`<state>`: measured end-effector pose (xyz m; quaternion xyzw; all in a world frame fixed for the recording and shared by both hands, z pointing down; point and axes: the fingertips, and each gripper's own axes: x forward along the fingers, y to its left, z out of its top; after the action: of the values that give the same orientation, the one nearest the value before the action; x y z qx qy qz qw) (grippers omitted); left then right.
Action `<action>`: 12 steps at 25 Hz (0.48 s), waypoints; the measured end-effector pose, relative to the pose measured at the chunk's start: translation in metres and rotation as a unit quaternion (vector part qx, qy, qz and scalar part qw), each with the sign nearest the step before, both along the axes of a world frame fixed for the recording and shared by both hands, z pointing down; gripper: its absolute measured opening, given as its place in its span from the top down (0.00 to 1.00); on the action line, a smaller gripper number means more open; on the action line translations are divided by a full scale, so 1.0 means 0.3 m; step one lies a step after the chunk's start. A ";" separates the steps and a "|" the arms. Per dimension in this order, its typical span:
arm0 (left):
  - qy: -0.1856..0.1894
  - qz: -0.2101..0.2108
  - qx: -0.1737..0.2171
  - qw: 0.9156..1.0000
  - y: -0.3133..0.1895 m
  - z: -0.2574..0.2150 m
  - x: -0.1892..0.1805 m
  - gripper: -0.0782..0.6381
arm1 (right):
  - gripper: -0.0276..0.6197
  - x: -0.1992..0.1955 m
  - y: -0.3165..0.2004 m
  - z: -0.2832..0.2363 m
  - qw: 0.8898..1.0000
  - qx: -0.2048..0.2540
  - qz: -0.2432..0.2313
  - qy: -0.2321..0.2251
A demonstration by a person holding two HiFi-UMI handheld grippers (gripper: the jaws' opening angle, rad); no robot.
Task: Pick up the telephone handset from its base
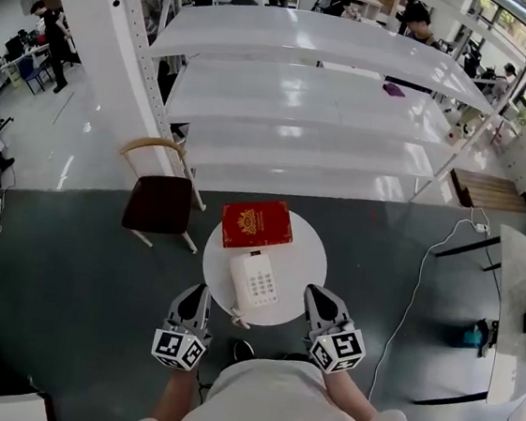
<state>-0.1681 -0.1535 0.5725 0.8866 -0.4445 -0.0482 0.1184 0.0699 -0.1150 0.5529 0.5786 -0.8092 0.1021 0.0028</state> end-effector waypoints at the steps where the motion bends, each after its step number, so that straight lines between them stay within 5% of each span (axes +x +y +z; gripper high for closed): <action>1: -0.001 0.001 -0.002 1.000 -0.014 0.005 0.000 0.86 | 0.94 0.001 -0.017 0.003 1.000 0.000 0.000 -0.007; 12: -0.018 -0.030 0.004 0.999 -0.120 -0.048 0.059 0.86 | 0.95 0.054 -0.177 -0.009 0.999 -0.005 -0.030 -0.026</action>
<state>-0.1504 -0.1894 0.5581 0.8742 -0.4724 -0.0375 0.1059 0.0862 -0.1682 0.5503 0.5513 -0.8254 0.1208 -0.0128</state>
